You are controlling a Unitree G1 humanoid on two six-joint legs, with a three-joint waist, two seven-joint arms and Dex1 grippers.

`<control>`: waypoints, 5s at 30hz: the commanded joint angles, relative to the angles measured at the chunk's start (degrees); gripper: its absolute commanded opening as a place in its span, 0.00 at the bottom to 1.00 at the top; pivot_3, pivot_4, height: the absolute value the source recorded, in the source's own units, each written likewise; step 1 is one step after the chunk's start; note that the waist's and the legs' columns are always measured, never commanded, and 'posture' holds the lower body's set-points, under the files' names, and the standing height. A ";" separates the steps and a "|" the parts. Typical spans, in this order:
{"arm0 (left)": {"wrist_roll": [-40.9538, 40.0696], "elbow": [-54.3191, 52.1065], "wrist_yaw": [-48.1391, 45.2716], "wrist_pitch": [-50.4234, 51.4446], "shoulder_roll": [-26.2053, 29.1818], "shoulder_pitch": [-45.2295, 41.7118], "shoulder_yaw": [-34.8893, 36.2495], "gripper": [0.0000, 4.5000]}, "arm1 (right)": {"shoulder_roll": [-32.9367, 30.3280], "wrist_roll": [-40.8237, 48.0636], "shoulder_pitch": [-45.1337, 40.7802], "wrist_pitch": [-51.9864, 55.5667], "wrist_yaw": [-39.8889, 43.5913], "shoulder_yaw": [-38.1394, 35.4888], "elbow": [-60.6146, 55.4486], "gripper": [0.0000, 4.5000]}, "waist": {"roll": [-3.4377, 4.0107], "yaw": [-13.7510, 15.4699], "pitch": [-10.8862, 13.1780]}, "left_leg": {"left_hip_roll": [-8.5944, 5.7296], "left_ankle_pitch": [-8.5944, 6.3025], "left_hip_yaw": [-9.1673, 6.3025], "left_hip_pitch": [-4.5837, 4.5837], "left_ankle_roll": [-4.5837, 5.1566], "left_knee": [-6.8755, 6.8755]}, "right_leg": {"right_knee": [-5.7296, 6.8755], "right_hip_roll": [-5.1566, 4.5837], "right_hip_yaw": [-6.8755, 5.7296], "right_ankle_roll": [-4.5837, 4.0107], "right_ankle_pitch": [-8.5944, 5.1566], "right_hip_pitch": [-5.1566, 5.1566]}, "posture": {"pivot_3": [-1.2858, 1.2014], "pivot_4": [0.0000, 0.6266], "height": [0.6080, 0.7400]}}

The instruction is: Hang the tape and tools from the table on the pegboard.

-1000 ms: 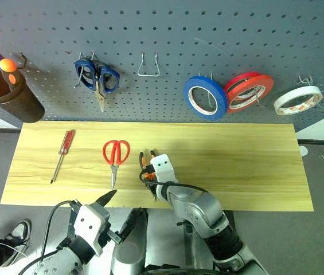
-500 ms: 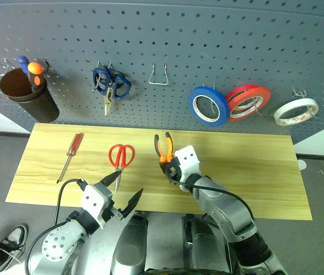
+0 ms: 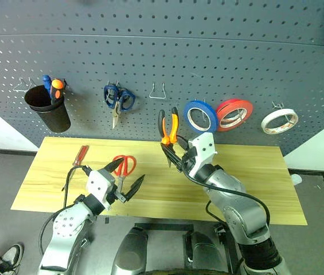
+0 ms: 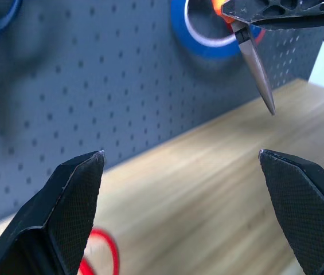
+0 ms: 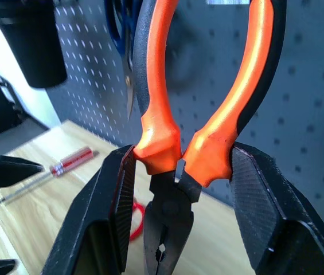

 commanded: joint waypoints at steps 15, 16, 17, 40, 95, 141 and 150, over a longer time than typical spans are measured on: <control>-4.50 2.36 -2.73 -2.15 -2.76 -5.44 0.39 1.00 | 6.62 -2.69 -19.95 -5.18 -2.20 -0.37 -1.44 0.46 | 0.47 -0.13 -3.48 | 0.00 0.02 0.00 0.34 -0.01 0.00 | 0.10 0.04 0.01 0.01 0.01 0.26 | 0.65 0.04 1.00; -4.57 2.57 -2.77 -2.31 -3.02 -5.63 0.35 1.00 | 7.26 -3.23 -21.26 -6.01 -2.20 -0.17 0.20 0.46 | 0.48 -0.12 -3.62 | 0.00 0.03 0.00 0.35 -0.02 0.00 | 0.11 0.05 0.01 -0.01 0.03 0.26 | 0.65 0.04 1.00; -4.59 2.67 -2.72 -2.44 -3.27 -5.82 0.29 1.00 | 7.89 -3.87 -22.68 -7.01 -2.24 -0.04 2.19 0.46 | 0.50 -0.11 -3.73 | 0.00 0.04 0.00 0.37 -0.03 0.00 | 0.12 0.06 0.01 -0.02 0.03 0.27 | 0.65 0.04 1.00; -2.89 0.84 -1.13 -6.14 -4.44 -4.35 0.28 1.00 | 13.47 -14.11 -38.43 -22.77 -7.83 -2.52 35.84 0.45 | 0.63 -0.10 -4.09 | 0.00 0.05 -0.01 0.42 -0.04 -0.05 | 0.14 0.06 0.01 0.04 0.07 0.31 | 0.67 0.08 1.00; -2.20 -13.82 3.57 -2.37 -3.36 4.91 0.32 1.00 | 16.33 -18.78 -41.29 -27.25 -14.49 -4.67 49.75 0.45 | 1.25 -1.37 -1.33 | 0.01 0.04 -0.08 0.28 -0.02 -0.18 | 0.09 0.06 0.01 -0.14 -0.12 0.13 | 0.69 0.26 1.00; -1.57 -10.02 2.99 -3.91 -2.87 2.14 -0.14 1.00 | 15.89 -18.59 -28.89 -15.16 -10.99 -1.42 31.36 0.99 | 1.33 -1.28 0.16 | 0.04 0.05 -0.08 -0.02 -0.05 -1.10 | 0.01 0.04 0.00 -0.18 -0.26 -0.63 | 0.69 0.20 1.00; -1.64 -8.40 1.87 -4.53 -2.91 0.55 -0.41 1.00 | 15.07 -19.17 -24.44 -12.55 -10.66 -0.49 26.36 0.99 | 1.27 -1.33 0.12 | 0.03 0.06 -0.07 -0.06 -0.06 -1.00 | 0.01 0.04 0.00 -0.21 -0.28 -0.61 | 0.68 0.19 1.00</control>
